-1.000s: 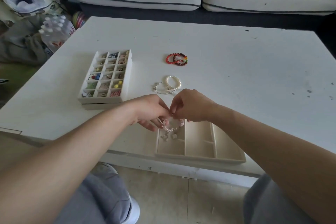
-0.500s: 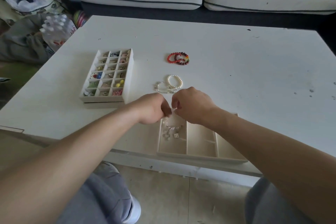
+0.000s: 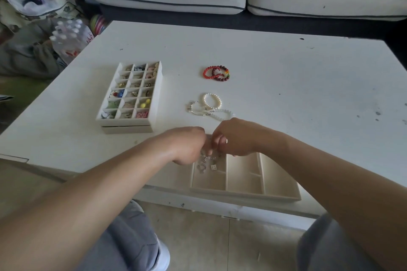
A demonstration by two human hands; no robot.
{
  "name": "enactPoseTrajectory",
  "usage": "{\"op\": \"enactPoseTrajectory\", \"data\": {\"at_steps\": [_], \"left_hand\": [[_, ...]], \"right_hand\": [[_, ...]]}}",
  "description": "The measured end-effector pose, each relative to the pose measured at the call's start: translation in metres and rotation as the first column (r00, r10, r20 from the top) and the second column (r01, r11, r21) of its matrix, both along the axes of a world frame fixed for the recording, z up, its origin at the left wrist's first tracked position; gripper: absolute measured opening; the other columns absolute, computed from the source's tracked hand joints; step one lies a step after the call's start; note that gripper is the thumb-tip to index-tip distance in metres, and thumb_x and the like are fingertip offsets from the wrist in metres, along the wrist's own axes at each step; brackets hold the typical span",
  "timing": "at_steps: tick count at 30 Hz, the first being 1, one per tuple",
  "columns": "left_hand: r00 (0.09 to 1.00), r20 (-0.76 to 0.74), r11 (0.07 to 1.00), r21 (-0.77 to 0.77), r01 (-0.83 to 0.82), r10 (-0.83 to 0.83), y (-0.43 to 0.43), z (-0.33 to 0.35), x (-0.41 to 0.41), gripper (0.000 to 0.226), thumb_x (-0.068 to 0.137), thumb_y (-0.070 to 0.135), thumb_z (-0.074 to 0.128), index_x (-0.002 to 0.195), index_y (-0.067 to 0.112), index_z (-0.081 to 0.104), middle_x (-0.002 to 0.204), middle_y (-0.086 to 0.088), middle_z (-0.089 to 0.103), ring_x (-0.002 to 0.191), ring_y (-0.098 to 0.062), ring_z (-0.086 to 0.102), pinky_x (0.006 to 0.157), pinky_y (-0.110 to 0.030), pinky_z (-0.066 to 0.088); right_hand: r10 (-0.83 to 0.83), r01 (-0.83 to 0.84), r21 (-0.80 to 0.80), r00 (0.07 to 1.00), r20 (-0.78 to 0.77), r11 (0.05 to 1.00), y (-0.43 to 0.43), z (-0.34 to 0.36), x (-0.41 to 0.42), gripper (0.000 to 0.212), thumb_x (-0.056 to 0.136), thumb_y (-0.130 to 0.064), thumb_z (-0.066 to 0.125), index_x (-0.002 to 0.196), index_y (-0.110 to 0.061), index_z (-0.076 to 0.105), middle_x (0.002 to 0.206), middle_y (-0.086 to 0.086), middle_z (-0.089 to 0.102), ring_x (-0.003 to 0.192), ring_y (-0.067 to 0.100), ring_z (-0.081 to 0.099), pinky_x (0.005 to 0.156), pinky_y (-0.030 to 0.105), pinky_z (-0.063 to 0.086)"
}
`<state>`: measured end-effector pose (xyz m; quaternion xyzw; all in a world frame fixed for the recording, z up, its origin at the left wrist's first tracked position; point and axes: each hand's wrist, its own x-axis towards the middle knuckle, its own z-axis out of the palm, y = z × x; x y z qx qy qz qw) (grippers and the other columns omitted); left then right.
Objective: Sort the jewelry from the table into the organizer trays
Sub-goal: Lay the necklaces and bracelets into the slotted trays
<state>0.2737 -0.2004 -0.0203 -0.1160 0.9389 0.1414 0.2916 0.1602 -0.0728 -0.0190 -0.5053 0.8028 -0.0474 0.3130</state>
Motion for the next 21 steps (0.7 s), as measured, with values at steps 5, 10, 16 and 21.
{"op": "enactPoseTrajectory", "data": {"at_steps": [5, 10, 16, 21], "left_hand": [[0.996, -0.036, 0.993, 0.092, -0.080, 0.083, 0.000, 0.006, -0.005, 0.033, 0.098, 0.014, 0.050, 0.105, 0.035, 0.074, 0.117, 0.011, 0.058, 0.108, -0.015, 0.060, 0.094, -0.031, 0.050], [0.949, -0.209, 0.971, 0.108, -0.215, 0.234, -0.017, 0.015, -0.018, 0.031, 0.096, 0.016, 0.049, 0.102, 0.033, 0.074, 0.123, 0.006, 0.065, 0.108, -0.017, 0.061, 0.098, -0.034, 0.050], [0.880, -0.299, 0.929, 0.136, -0.343, 0.369, -0.033, 0.014, -0.030, 0.029, 0.098, 0.018, 0.048, 0.105, 0.032, 0.073, 0.124, 0.006, 0.065, 0.107, -0.019, 0.060, 0.098, -0.036, 0.051], [0.846, -0.339, 0.911, 0.174, -0.374, 0.412, -0.030, 0.008, -0.041, 0.024, 0.095, 0.020, 0.054, 0.104, 0.032, 0.072, 0.119, 0.007, 0.066, 0.106, -0.019, 0.061, 0.096, -0.037, 0.052]], "right_hand": [[-0.176, 0.176, -0.170, 0.984, 0.012, 0.970, -0.011, -0.007, -0.006, 0.024, 0.086, -0.018, 0.053, 0.085, -0.039, 0.066, 0.096, -0.014, 0.069, 0.097, 0.014, 0.064, 0.082, 0.034, 0.055], [-0.468, 0.403, -0.346, 0.875, -0.127, 0.847, -0.025, -0.041, -0.039, 0.029, 0.094, -0.024, 0.053, 0.119, -0.029, 0.065, 0.120, -0.002, 0.062, 0.103, 0.024, 0.063, 0.078, 0.034, 0.051], [-0.506, 0.466, -0.251, 0.853, -0.125, 0.848, -0.025, -0.059, -0.058, 0.024, 0.097, -0.033, 0.054, 0.119, -0.028, 0.063, 0.121, 0.001, 0.050, 0.092, 0.022, 0.056, 0.070, 0.031, 0.043], [-0.485, 0.448, -0.249, 0.867, -0.115, 0.859, -0.023, -0.060, -0.062, 0.014, 0.098, -0.022, 0.055, 0.105, -0.017, 0.066, 0.117, 0.004, 0.056, 0.097, 0.024, 0.059, 0.078, 0.034, 0.050]]}}
